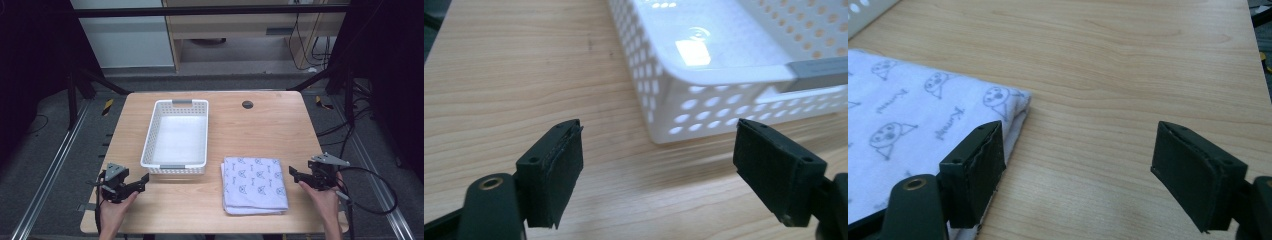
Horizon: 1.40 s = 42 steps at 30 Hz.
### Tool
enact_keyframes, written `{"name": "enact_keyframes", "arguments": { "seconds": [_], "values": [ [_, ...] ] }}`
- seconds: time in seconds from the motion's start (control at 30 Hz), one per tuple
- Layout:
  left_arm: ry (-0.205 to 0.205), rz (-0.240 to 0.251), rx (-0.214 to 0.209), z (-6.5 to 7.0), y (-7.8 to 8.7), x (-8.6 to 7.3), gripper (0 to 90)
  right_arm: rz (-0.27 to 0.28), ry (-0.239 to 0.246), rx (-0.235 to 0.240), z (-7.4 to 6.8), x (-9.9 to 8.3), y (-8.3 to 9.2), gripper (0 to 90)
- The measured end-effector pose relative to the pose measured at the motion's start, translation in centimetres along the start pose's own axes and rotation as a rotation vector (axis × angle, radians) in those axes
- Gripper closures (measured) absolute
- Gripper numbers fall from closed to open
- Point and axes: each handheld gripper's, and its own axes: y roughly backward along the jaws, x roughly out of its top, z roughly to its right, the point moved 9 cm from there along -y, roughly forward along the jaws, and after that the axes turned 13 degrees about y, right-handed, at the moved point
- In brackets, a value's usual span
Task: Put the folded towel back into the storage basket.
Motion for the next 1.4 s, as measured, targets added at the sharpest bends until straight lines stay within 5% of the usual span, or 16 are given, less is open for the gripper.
{"name": "enact_keyframes", "arguments": {
  "seconds": [0.4, 0.67, 0.8, 1.03, 1.4],
  "values": [
    [-0.116, 0.012, -0.034, 4.0, 0.4, -0.4, 21.0, 0.025, 0.036, 0.043, -1.6, 1.3, 0.6, 26.4],
    [-0.135, -0.005, -0.098, 7.0, 0.2, -0.4, 21.4, 0.033, 0.045, 0.072, -2.2, 2.6, 0.6, 27.5],
    [-0.169, 0.0, -0.139, 9.6, 0.6, 0.3, 22.4, 0.055, 0.044, 0.093, -2.5, 4.0, 0.9, 28.7],
    [-0.166, -0.001, -0.199, 12.4, 0.7, 1.3, 24.8, 0.05, 0.053, 0.121, -3.0, 5.6, 0.9, 32.3],
    [-0.207, -0.031, -0.263, 17.2, -0.4, 1.0, 27.1, 0.041, 0.055, 0.139, -3.9, 5.3, 0.3, 34.5]
  ]
}}
